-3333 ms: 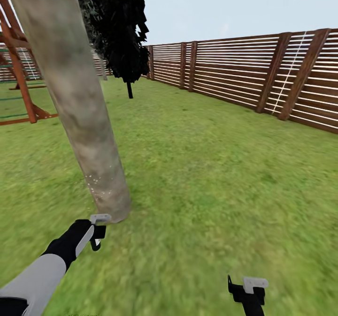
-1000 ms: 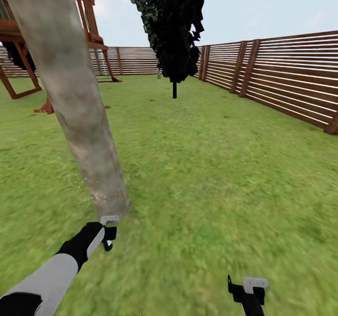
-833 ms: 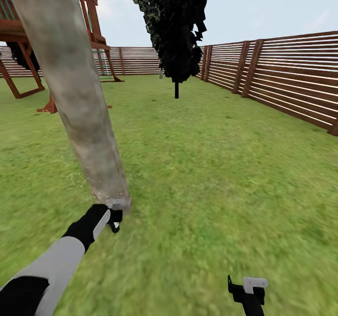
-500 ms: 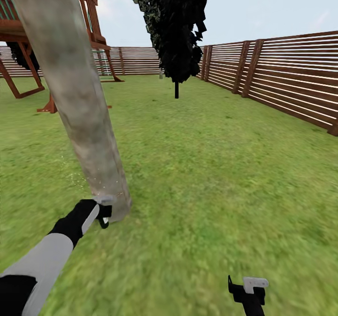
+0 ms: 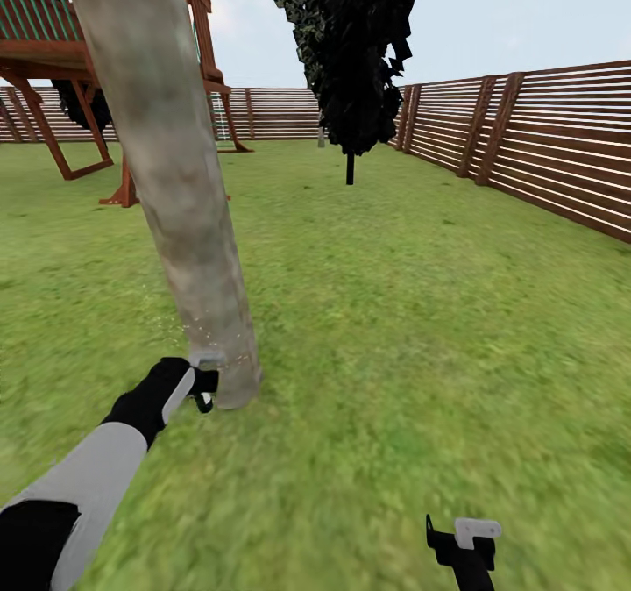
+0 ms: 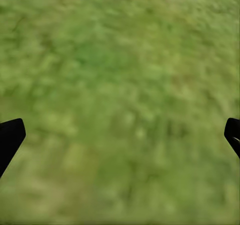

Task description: In the garden, pick up the pesticide atomizer on the floor and spray pesticide onto both trees until each tree trunk is fully covered.

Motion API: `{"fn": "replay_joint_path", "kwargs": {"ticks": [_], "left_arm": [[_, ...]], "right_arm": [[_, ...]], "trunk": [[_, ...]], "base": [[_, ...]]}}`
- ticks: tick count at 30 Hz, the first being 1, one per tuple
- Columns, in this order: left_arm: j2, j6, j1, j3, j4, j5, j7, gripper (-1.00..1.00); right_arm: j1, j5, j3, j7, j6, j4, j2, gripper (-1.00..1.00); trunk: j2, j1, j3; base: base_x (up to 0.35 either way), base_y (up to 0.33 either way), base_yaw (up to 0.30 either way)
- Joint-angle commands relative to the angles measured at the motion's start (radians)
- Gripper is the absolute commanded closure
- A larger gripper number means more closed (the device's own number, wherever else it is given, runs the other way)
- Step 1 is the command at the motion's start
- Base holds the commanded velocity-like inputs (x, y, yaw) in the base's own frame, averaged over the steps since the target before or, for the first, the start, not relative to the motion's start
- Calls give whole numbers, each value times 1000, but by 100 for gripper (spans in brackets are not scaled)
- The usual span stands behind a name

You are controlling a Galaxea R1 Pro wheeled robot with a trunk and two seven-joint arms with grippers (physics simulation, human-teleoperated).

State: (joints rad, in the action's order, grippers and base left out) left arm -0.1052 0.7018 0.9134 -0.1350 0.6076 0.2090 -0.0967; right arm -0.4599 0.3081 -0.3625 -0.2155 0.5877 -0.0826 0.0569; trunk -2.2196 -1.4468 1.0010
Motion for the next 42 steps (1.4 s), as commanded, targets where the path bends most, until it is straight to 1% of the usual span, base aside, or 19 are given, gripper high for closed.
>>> {"fn": "replay_joint_path", "kwargs": {"ticks": [1,3,4,5,6,7,9,11,15,19,20,21,24,31,42], "left_arm": [[-15,10,11,-5,5,11,-9,100],[-90,16,15,-2,7,15,-6,100],[-104,17,16,-2,7,16,-5,100],[-124,19,13,-3,7,15,-6,100],[-124,18,8,-5,8,14,-6,100],[-117,18,5,-5,11,16,-6,100],[-96,18,3,-5,66,16,-6,100],[-89,19,4,-5,109,16,-6,100],[-91,21,8,-6,118,10,-7,100],[-91,24,3,-6,118,9,-8,100],[-91,49,3,-6,118,7,-8,100],[-90,87,2,-6,121,10,-9,100],[-91,108,2,-5,124,10,-11,100],[-90,104,1,0,124,6,-18,100],[-89,104,-1,-1,123,3,-21,100]], "right_arm": [[0,5,-9,-5,1,0,0,-100],[0,5,-9,-5,1,0,1,-100],[0,5,-9,-5,1,0,1,-100],[0,5,-9,-5,1,0,1,-100],[0,5,-9,-5,1,0,1,-100],[0,5,-9,-5,1,0,1,-100],[0,5,-9,-5,1,0,1,-100],[0,5,-9,-5,1,0,1,-100],[0,5,-10,-4,1,0,1,-100],[0,5,-9,-4,1,0,1,-100],[0,5,-9,-4,1,0,1,-100],[0,5,-9,-4,1,0,0,-100],[0,5,-10,-4,1,0,0,-100],[0,5,-10,-4,1,0,0,-100],[0,5,-10,-4,1,0,0,-100]], "trunk": [[0,0,1],[0,0,1],[0,0,1],[0,0,1],[0,0,1],[0,0,1],[0,0,1],[0,0,1],[0,0,1],[0,0,1],[0,0,1],[0,0,1],[0,0,1],[0,0,1],[0,0,1]], "base": [[0,0,0],[0,0,0],[0,0,0],[0,0,0],[0,0,0],[0,0,0],[115,-79,0],[215,-151,0],[231,-174,0],[41,-261,0],[4,-273,0],[1,-274,75],[0,-275,220],[67,-266,247],[6,-273,8]]}}
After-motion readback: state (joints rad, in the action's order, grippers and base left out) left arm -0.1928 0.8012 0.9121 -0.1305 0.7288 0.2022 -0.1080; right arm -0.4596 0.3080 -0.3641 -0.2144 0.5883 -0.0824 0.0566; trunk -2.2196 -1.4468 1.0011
